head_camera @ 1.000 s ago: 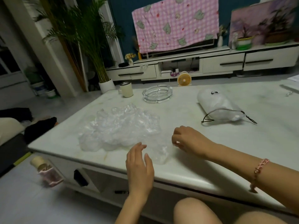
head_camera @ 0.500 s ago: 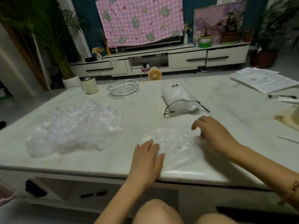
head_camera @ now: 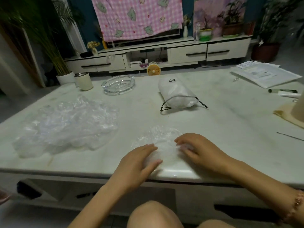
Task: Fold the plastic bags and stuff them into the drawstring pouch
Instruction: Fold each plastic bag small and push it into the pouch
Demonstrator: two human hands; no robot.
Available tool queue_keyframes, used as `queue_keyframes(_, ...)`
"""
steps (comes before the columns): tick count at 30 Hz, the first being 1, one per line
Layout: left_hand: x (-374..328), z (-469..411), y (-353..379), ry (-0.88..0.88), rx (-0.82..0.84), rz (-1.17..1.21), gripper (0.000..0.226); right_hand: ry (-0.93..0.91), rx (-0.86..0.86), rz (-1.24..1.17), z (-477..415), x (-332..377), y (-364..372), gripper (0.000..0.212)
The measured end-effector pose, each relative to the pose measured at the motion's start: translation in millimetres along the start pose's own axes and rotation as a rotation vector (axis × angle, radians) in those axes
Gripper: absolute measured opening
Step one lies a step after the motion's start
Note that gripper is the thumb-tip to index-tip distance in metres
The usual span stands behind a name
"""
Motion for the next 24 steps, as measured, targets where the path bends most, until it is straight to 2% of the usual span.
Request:
queue_keyframes(2, -0.2, 2.4, 0.7, 0.02, -0.008, 0.044, 0.075, 0.074, -0.126, -0.187, -4.0, -4.8, -19.1, 0.015)
queue_keyframes(4, 0.0, 4.1, -15.3, 0.023, -0.167, 0.159, 0.046, 0.157, -0.236, -0.426, -6.3, -10.0, -34.9, 0.013)
queue_keyframes(6, 14.6, 3.5, -36.9, -0.158, -0.362, 0.445, 0.017, 0.215, -0.34, -0.578, -8.2, -13.7, -46.2, 0.013)
queue_keyframes(8, 30.6, -3.7, -41.1, -0.413, -0.425, 0.776, 0.013, 0.255, -0.458, -0.538, -11.1, -20.0, -58.0, 0.012)
queue_keyframes(9, 34.8, -9.9, -37.0, -0.499, -0.394, 0.831, 0.014, 0.276, -0.507, -0.467, -12.7, -25.4, -63.1, 0.013)
queue_keyframes(11, 36.3, -24.8, -28.9, -0.554, -0.258, 0.719, 0.01, 0.355, -0.539, -0.31, -15.4, -38.9, -66.0, 0.019)
queue_keyframes(13, 40.5, -32.0, -16.5, -0.564, -0.122, 0.52, 0.011, 0.482, -0.468, -0.166, -15.6, -59.1, -58.1, 0.023)
queue_keyframes(15, 44.9, -32.9, -2.8, -0.567, 0.029, 0.308, 0.038, 0.588, -0.345, 0.034, -9.8, -71.6, -49.1, 0.032)
queue_keyframes(16, 49.3, -32.0, -5.4, -0.57, 0.04, 0.153, 0.05, 0.577, -0.33, 0.15, -8.8, -69.6, -51.1, 0.036)
queue_keyframes(17, 49.6, -31.6, -19.0, -0.565, -0.026, -0.044, 0.055, 0.513, -0.365, 0.241, -8.5, -60.6, -56.3, 0.037)
queue_keyframes(19, 22.1, -37.7, -52.3, -0.41, -0.325, -0.264, 0.043, 0.287, -0.458, 0.267, -14.0, -31.0, -60.4, 0.033)
queue_keyframes(20, 2.1, -41.4, -57.4, -0.29, -0.43, -0.274, 0.041, 0.185, -0.412, 0.229, -20.1, -18.4, -52.0, 0.032)
queue_keyframes(21, -15.9, -47.0, -52.5, -0.195, -0.438, -0.239, 0.049, 0.111, -0.301, 0.202, -26.7, -9.7, -35.7, 0.034)
queue_keyframes(22, -30.0, -54.6, -33.8, -0.127, -0.322, -0.174, 0.065, 0.065, -0.152, 0.198, -31.2, -6.3, -12.3, 0.04)
queue_keyframes(24, -37.8, -55.6, 18.6, -0.101, 0.02, -0.142, 0.096, 0.039, 0.109, 0.266, -29.0, -11.8, 29.2, 0.052)
Point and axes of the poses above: each hand's wrist, its own z-axis away from the middle knuckle, its own y-axis out of the palm, x = y × z, the point moved 10 cm from there along -z, towards the middle knuckle, and after that the axes turned 10 degrees about -z, right-handed, at the moved point
